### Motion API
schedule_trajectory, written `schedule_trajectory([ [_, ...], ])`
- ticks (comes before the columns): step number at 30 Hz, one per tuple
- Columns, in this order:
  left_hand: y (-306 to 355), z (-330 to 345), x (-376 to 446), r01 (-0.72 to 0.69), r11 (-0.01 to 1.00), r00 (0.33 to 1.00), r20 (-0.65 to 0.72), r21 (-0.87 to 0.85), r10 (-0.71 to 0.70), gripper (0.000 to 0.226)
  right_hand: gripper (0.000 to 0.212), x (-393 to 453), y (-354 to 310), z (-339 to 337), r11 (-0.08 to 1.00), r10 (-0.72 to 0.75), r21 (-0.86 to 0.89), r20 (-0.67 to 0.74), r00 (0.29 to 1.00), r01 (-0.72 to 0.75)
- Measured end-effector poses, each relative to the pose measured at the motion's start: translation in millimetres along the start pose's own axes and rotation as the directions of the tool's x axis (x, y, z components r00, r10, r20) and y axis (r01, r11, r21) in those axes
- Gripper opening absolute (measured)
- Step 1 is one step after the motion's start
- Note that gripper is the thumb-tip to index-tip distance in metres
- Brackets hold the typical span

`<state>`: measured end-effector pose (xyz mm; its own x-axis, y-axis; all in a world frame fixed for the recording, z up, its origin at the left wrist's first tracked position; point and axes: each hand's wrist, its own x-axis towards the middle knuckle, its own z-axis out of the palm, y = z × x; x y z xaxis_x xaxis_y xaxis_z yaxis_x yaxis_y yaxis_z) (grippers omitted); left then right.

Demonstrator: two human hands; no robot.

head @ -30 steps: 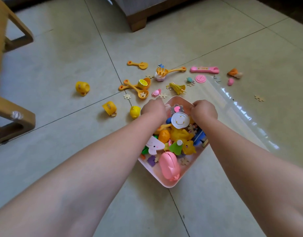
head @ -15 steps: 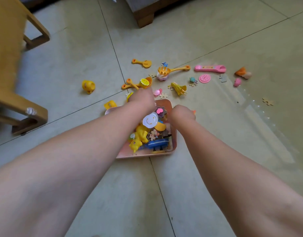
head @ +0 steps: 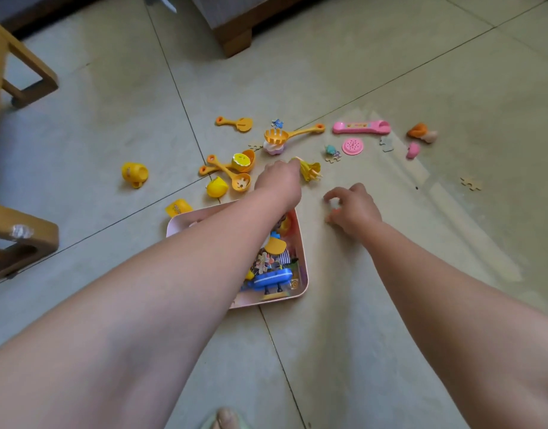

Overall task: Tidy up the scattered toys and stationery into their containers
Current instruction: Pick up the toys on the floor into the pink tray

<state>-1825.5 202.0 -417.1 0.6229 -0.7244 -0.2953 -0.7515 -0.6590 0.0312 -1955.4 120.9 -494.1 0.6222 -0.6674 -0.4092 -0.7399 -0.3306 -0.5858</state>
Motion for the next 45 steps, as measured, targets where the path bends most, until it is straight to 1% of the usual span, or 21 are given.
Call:
schedule_trajectory([
  [2,3.1,5.2,13.0,0.012,0.999,1.000,0.018,-0.053,-0.011,0.048,0.032,2.0,2.4,7.9,0.999,-0.039,-0.029,-0.052,0.998,0.037],
  [5,8.1,13.5,35.0,-0.017,0.996,0.999,0.042,-0.087,0.021,0.057,0.016,8.9,2.7,12.5,1.000,-0.013,-0.002,-0.140,0.990,0.013],
  [7,11.5,19.5,46.0,-0.027,0.995,0.997,0.066,-0.101,0.034,0.060,0.017,12.1,3.4,15.1,0.999,-0.010,-0.034,-0.166,0.986,0.004],
  [10,14.4,28.3,59.0,-0.037,0.992,0.995,0.086,-0.119,0.047,0.055,0.021,17.6,2.4,12.9,0.999,0.011,-0.041,-0.162,0.987,-0.017],
  [12,15.9,32.6,65.5,-0.060,0.990,0.995,0.068,-0.124,0.069,0.043,0.020,23.4,1.6,8.2,0.999,0.047,0.000,-0.129,0.991,-0.047],
  [14,15.4,33.5,67.1,-0.068,0.988,0.996,0.051,-0.135,0.075,0.033,0.019,25.3,0.9,4.6,0.994,0.091,0.071,-0.095,0.991,-0.085],
  [17,14.5,27.0,65.8,-0.066,0.979,0.997,0.023,-0.193,0.071,0.032,0.015,24.2,-0.3,4.0,0.957,0.147,0.266,-0.089,0.985,-0.119],
  [19,11.4,18.3,61.5,-0.085,0.971,0.996,-0.012,-0.225,0.085,0.033,0.012,22.3,-7.2,5.6,0.925,0.126,0.370,-0.088,0.988,-0.085],
  [21,6.3,8.9,53.0,-0.098,0.967,0.995,-0.039,-0.234,0.091,0.033,0.015,20.1,-18.5,8.0,0.888,0.080,0.460,-0.093,0.992,-0.028],
  [24,-5.4,-2.4,32.6,-0.093,0.964,0.993,-0.091,-0.251,0.073,0.033,0.012,12.1,-40.1,11.6,0.799,0.012,0.600,-0.099,0.995,0.050],
  [27,-18.3,-7.1,4.7,-0.064,0.954,0.994,-0.107,-0.293,0.034,0.034,0.011,4.3,-55.5,14.8,0.756,-0.032,0.647,-0.113,0.993,0.098],
  [30,-29.8,-7.1,-24.3,-0.006,0.963,0.999,-0.048,-0.270,-0.007,0.038,0.012,-2.2,-64.9,14.7,0.744,-0.067,0.657,-0.113,0.991,0.125],
  [33,-37.2,-5.9,-43.6,-0.004,0.978,0.994,0.103,-0.207,0.026,0.052,0.014,-7.8,-70.6,12.8,0.751,-0.142,0.641,-0.078,0.987,0.159],
  [34,-39.8,-7.1,-47.8,-0.020,0.987,0.981,0.188,-0.162,0.050,0.058,0.015,-9.6,-71.9,12.1,0.761,-0.177,0.625,-0.059,0.983,0.174],
  [36,-46.4,-11.7,-50.8,-0.081,0.992,0.923,0.367,-0.096,0.111,0.070,0.017,-12.2,-74.6,10.6,0.805,-0.228,0.560,-0.008,0.974,0.193],
  [37,-50.0,-15.2,-51.4,-0.096,0.989,0.896,0.422,-0.112,0.135,0.073,0.020,-13.2,-75.9,10.2,0.833,-0.237,0.517,0.014,0.971,0.196],
  [38,-52.9,-18.6,-51.4,-0.091,0.982,0.887,0.434,-0.163,0.154,0.071,0.023,-13.7,-76.6,10.1,0.853,-0.238,0.483,0.025,0.971,0.197],
  [40,-60.1,-22.3,-46.9,-0.039,0.934,0.924,0.344,-0.354,0.169,0.049,0.024,-13.4,-77.1,10.4,0.865,-0.213,0.468,0.021,0.977,0.179],
  [42,-66.8,-25.3,-38.6,0.017,0.868,0.978,0.187,-0.497,0.088,0.027,0.024,-11.0,-75.7,10.5,0.862,-0.192,0.477,-0.010,0.981,0.173],
  [44,-76.8,-25.1,-25.6,0.074,0.861,0.997,0.057,-0.504,-0.052,0.016,0.025,-5.9,-75.9,12.4,0.851,-0.180,0.493,-0.054,0.982,0.183],
  [45,-82.9,-23.3,-18.5,0.112,0.880,0.993,0.024,-0.463,-0.114,0.011,0.026,-2.8,-76.5,14.4,0.840,-0.164,0.513,-0.070,0.984,0.176],
])
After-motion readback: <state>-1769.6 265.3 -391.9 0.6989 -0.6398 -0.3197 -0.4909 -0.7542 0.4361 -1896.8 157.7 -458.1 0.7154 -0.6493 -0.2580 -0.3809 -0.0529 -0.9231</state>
